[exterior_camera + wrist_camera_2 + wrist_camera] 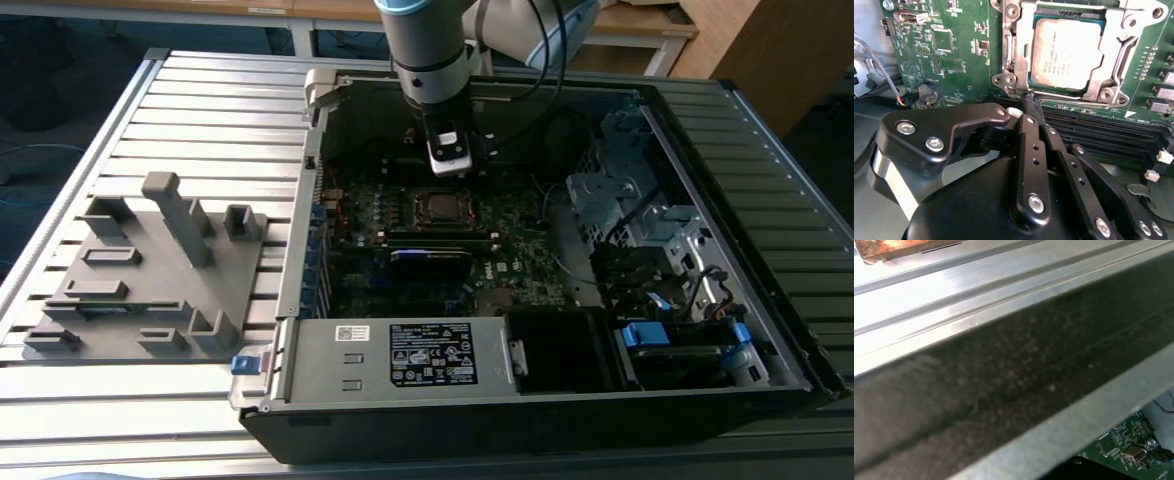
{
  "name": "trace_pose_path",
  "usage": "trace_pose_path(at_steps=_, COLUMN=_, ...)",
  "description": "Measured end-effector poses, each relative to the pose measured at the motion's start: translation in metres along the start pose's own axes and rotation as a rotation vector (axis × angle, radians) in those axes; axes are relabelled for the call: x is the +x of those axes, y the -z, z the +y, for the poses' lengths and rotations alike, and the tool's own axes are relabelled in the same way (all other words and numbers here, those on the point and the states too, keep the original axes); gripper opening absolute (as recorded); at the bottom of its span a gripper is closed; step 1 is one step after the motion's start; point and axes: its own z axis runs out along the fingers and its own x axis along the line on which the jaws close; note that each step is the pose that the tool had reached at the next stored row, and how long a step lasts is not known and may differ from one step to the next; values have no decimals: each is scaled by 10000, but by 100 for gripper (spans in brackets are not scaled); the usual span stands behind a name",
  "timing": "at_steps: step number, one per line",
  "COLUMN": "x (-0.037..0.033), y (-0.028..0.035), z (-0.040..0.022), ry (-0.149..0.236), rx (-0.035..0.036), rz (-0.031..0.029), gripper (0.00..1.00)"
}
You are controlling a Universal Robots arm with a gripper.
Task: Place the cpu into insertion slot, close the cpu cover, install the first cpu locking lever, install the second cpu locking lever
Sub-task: 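Install the first cpu locking lever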
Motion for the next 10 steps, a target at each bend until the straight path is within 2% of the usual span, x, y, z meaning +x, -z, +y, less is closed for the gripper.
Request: trace_pose_path(at_steps=10, x=4, y=-19, z=-4, ry=0, rx=-1, rz=0, gripper=11)
